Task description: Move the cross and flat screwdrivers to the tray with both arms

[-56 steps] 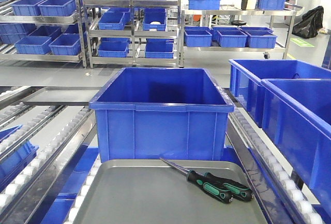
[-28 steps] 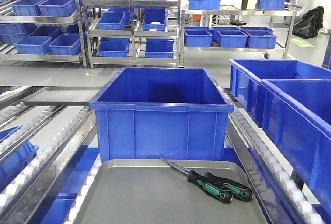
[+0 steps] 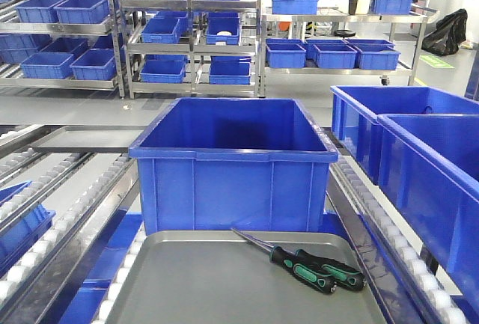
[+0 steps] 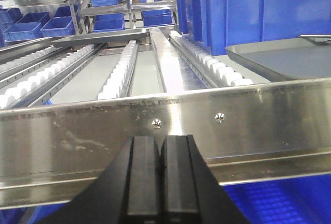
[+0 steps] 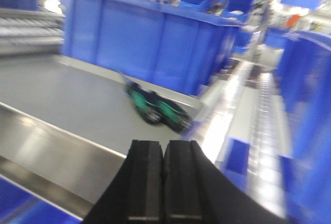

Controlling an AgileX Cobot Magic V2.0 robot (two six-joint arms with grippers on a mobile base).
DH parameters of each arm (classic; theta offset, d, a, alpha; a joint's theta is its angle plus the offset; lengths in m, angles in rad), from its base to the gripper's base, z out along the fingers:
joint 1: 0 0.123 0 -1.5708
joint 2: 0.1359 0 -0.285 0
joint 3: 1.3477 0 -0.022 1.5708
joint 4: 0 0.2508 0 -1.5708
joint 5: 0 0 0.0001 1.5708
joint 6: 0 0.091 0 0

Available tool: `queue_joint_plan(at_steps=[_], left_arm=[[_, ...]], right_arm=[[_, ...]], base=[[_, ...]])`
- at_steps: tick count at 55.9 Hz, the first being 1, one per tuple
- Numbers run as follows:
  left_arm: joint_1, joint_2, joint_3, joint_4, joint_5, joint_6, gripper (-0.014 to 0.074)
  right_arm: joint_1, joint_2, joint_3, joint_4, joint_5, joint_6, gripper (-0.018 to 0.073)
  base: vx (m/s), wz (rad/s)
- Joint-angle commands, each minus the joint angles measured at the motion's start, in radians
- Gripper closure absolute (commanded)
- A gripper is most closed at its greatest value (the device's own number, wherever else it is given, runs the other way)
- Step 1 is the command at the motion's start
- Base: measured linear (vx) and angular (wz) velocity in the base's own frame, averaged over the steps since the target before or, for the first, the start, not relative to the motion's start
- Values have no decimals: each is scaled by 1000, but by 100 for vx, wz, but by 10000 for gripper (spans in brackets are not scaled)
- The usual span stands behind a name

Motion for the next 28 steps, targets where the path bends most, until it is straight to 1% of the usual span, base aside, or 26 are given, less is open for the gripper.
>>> queue_joint_plan(at_steps=[1, 4, 6, 8, 11, 12, 14, 28], left_arm=[[-1, -2, -26, -1, -77, -9, 596], [-1, -2, -26, -1, -77, -9, 596], [-1, -2, -26, -1, -77, -9, 596], [-1, -2, -26, -1, -77, -9, 596], [-1, -2, -26, -1, -77, -9, 596], [-1, -2, -26, -1, -78, -9, 596], [-1, -5, -26, -1, -75, -9, 596], [-1, -3, -26, -1, -77, -9, 596]], right_arm=[[-113, -62, 40, 12, -80, 62, 567], [-183, -127, 91, -24, -80, 144, 567], [-210, -167, 123, -53, -81, 188, 567], [-230, -204, 155, -72, -84, 224, 567], [-252, -250, 200, -70, -100, 261, 567], [-259, -246, 197, -67, -86, 270, 567], [-259, -238, 192, -67, -59, 277, 567], [-254, -244, 194, -67, -56, 273, 567]], base=[[0, 0], [0, 0], [0, 0], [0, 0], [0, 0], [0, 0], [0, 0], [0, 0]])
